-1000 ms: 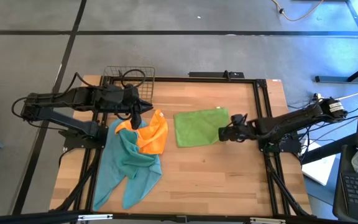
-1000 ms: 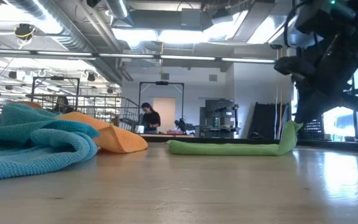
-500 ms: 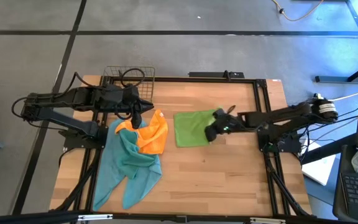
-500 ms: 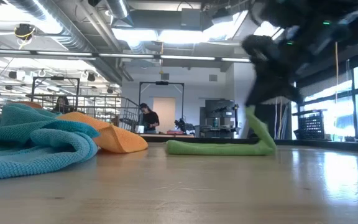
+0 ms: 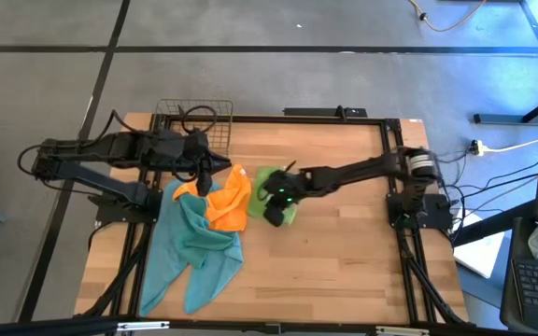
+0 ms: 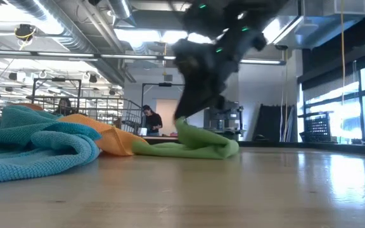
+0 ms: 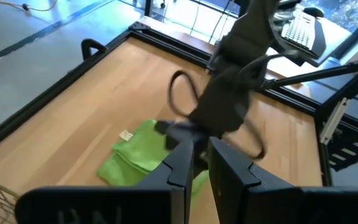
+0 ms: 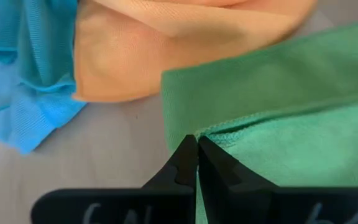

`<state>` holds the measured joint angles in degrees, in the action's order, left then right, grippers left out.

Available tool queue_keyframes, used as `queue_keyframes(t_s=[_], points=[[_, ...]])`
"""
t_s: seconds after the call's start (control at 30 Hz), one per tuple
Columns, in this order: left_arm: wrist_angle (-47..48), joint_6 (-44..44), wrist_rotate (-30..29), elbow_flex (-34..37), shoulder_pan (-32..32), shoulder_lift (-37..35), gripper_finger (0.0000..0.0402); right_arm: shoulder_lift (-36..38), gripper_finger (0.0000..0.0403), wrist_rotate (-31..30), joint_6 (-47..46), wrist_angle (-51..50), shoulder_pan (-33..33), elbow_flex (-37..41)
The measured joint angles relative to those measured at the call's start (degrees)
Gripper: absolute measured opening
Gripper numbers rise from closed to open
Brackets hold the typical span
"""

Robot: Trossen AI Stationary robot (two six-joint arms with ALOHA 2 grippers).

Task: Fold microfiber towels
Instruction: Fold the green microfiber cloth

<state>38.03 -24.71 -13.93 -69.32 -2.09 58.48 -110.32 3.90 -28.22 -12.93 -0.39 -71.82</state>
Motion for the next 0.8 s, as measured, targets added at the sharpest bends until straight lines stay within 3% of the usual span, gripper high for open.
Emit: queue_keyframes(t_s=[0.13, 0.33, 0.47, 0.67, 0.8], points=[[0.01, -0.81, -0.02, 0.0, -1.72, 0.0, 0.0041, -3.9, 0.0006, 1.51, 0.15, -2.92, -0.21, -6.65], [0.04, -1.91, -0.08, 0.0, -4.14, 0.0, 0.0041, -4.14, 0.0006, -5.08, 3.18, -3.16, -0.19, -12.07], [0.1, -1.97, -0.24, 0.0, -5.0, 0.0, 0.0041, -5.71, 0.0006, -5.51, 5.82, 0.04, -0.21, -12.62], [0.5, -2.23, -0.33, 0.0, -5.85, 0.0, 0.0041, -11.19, 0.0007, 0.96, 2.84, 0.25, -0.17, -12.49], [0.51, -2.27, -0.33, 0.0, -6.46, 0.0, 0.0041, -13.59, 0.0029, 1.85, -1.92, 0.02, -0.2, -12.45]])
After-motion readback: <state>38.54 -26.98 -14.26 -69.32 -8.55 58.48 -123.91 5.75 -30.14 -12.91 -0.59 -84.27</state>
